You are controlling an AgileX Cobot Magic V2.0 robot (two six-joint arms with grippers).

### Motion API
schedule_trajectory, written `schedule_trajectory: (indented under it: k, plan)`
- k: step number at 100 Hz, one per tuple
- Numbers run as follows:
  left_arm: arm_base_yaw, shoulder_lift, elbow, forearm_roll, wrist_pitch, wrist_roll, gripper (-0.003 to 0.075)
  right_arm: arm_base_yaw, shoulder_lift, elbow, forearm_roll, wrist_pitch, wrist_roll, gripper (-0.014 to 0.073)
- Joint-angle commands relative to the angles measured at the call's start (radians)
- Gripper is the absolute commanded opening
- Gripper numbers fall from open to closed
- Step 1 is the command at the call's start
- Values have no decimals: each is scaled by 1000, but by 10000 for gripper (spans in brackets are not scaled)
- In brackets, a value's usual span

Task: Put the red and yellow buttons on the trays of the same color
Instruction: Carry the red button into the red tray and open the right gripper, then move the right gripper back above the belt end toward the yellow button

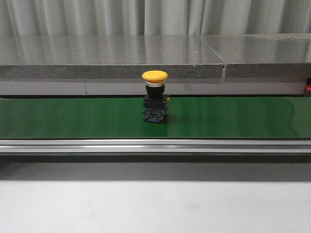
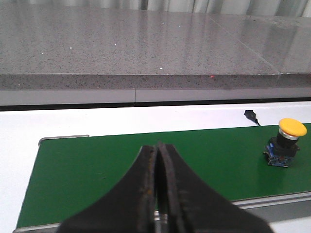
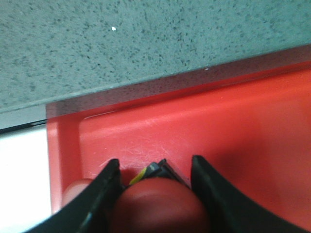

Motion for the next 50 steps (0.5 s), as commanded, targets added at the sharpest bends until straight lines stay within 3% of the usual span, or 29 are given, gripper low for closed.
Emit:
schedule_trajectory:
  k: [1,50]
  plan:
    - [-9,4,-26,-17,-71,0,-19,-5,-36,-46,26,-63,2,149]
    - [-9,4,-26,-17,-71,0,-19,-3,92,-57,32,-81,2,151]
